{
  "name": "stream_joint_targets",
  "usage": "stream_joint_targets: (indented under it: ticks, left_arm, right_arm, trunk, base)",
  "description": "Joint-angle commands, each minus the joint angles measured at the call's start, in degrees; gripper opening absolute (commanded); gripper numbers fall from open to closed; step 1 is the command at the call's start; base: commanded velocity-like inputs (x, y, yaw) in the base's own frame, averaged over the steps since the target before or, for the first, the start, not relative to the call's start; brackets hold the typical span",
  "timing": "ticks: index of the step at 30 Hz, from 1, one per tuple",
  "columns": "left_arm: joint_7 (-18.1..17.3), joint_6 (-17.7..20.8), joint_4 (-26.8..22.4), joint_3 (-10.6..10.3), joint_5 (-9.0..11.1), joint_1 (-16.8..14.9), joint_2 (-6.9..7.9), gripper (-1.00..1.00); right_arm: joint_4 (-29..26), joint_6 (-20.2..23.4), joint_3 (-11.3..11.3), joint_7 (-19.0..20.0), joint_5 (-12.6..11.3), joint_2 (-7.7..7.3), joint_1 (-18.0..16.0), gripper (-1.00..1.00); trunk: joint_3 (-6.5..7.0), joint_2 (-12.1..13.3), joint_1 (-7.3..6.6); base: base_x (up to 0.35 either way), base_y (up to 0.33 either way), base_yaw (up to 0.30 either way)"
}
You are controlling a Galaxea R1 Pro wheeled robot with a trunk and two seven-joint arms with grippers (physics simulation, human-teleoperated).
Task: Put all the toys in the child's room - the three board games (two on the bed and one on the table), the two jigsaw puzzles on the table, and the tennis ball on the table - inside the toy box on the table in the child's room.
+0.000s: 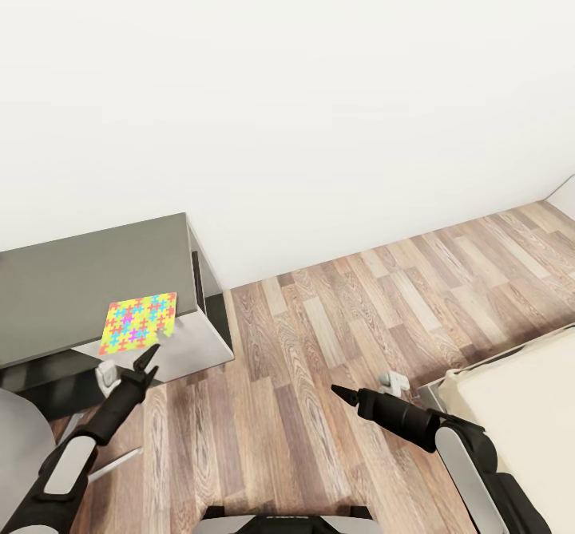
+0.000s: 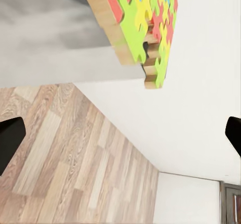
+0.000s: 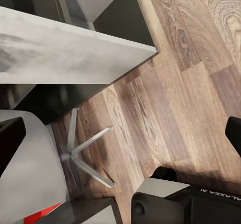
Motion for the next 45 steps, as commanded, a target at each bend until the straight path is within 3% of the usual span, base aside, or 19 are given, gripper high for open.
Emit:
stream_joint_targets:
  ticks: [1,6,11,45]
  left_arm:
    - [-0.1,0.5,0.0,0.0,0.9,0.0,0.02,1.00]
    - [-0.1,0.6,0.0,0.0,3.6,0.0,0.13,1.00]
    - [0.1,0.7,0.0,0.0,4.6,0.0,0.21,1.00]
    - [0.1,-0.2,0.1,-0.1,4.7,0.0,0.81,1.00]
  right_arm:
    - [0.0,0.2,0.0,0.2,0.2,-0.03,0.0,1.00]
    - [0.0,0.2,0.0,0.2,0.2,-0.03,0.0,1.00]
    - [0.0,0.2,0.0,0.2,0.2,-0.03,0.0,1.00]
    - [0.0,0.2,0.1,0.2,0.2,-0.03,0.0,1.00]
  trunk:
    - [-0.07,-0.1,0.03]
    - [-0.07,-0.1,0.03]
    - [-0.07,-0.1,0.03]
    - [-0.07,-0.1,0.03]
  base:
    - [0.000,0.000,0.000]
    - [0.000,0.000,0.000]
    - [0.000,0.000,0.000]
    - [0.009,0.000,0.000]
